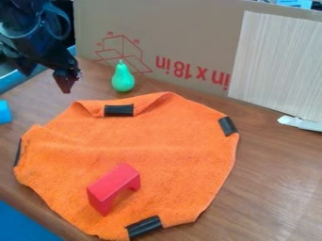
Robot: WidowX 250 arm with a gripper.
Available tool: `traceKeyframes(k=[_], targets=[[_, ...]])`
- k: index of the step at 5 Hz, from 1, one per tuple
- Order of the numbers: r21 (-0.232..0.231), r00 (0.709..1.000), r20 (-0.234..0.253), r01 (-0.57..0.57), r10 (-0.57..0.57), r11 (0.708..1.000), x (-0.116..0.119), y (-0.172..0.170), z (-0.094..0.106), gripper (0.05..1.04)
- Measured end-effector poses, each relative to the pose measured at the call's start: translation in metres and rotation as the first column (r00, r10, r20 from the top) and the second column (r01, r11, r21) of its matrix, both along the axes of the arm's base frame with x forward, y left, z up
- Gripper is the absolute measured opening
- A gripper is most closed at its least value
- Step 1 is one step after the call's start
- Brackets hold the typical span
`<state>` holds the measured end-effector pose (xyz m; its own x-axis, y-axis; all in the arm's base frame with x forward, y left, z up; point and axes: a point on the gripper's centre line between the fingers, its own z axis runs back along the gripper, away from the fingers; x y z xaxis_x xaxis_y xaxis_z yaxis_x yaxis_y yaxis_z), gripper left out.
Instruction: Fold cloth from top left to bottom right
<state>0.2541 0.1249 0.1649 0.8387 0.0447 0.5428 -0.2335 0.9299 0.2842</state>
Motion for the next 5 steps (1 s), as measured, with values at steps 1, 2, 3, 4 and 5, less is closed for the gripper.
traceKeyframes(k=[1, 2, 3, 4, 5], targets=[[-0.007, 1.0, -0.02, -0.003, 0.002, 1.0, 0.0, 0.0, -0.007, 1.0], [0.016, 0.999, -0.037, 0.015, -0.014, 1.0, 0.012, -0.006, -0.024, 1.001], [0.019, 0.995, -0.079, 0.064, -0.062, 0.998, 0.02, -0.006, -0.042, 1.0], [0.029, 0.993, -0.069, 0.101, -0.099, 0.994, 0.028, -0.006, -0.048, 1.0], [0.043, 0.988, -0.045, 0.149, -0.147, 0.988, 0.039, -0.007, -0.053, 1.0]])
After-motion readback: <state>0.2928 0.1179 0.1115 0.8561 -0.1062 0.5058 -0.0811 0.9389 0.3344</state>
